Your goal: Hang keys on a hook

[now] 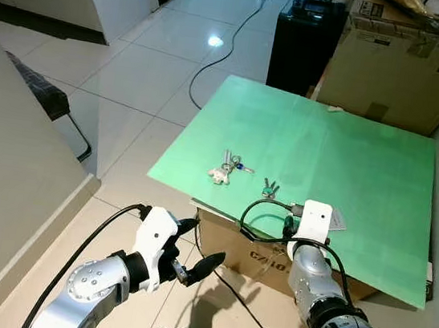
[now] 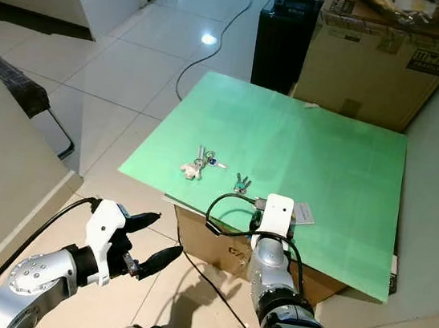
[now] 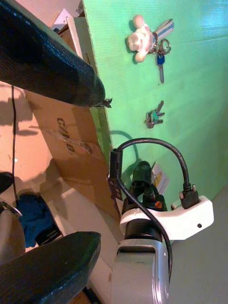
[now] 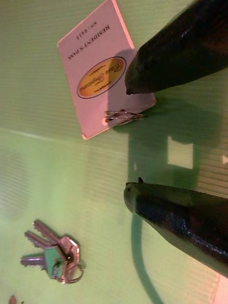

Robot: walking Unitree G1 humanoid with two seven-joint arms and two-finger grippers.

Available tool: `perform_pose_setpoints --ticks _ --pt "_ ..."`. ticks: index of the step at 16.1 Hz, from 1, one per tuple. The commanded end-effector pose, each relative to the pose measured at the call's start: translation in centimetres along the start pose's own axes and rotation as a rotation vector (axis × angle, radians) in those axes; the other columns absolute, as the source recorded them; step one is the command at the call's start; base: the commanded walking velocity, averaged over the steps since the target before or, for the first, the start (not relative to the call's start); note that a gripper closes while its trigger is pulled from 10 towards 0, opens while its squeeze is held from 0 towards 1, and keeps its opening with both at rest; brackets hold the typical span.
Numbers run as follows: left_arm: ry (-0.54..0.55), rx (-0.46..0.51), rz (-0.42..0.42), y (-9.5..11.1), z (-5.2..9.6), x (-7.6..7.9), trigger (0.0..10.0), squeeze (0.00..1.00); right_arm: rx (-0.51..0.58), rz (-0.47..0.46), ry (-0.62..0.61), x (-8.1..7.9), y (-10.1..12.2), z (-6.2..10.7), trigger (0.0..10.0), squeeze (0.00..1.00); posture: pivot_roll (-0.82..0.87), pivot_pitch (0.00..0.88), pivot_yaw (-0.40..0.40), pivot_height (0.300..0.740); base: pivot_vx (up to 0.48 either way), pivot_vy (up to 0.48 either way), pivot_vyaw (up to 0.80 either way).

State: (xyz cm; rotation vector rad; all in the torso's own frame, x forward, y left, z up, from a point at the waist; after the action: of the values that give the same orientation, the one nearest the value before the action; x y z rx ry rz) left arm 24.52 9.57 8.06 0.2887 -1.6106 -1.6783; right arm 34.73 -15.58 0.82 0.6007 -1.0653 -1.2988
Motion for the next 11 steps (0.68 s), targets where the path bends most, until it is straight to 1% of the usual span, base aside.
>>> perform_pose_setpoints --ticks 1,3,11 --pt "0.007 0.003 -0.004 0.24 0.39 -0.02 10.0 0.0 -0.023 0.009 0.014 -0.32 -0.81 0.21 0.0 0.0 0.09 0.202 0.13 0.74 0.0 0.0 0.0" --pt "0.006 0.002 -0.004 0.22 0.4 0.04 10.0 0.0 -0.009 0.031 0.008 -0.04 -0.51 0.1 0.0 0.0 0.09 0.203 0.132 0.74 0.0 0.0 0.0" --pt "0.001 -0.003 -0.003 0.33 0.37 -0.02 10.0 0.0 -0.024 0.029 0.0 0.42 -0.94 0.07 0.0 0.0 0.09 0.208 0.142 0.74 0.0 0.0 0.0"
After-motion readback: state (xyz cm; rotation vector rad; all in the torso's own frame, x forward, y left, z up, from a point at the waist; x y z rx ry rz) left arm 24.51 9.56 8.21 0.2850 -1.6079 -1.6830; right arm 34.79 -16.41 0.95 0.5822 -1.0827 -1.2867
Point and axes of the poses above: a point about 5 cm out from each wrist's last joint towards the gripper, its own z axis pointing back from the gripper into the wrist, its own y axis along the axis of the wrist's last joint, x = y × z, the point moved 3 cm from there along -z, pointing out of the wrist towards the gripper, and after that the axes turned 15 degrees about z, right-handed, at the moved point
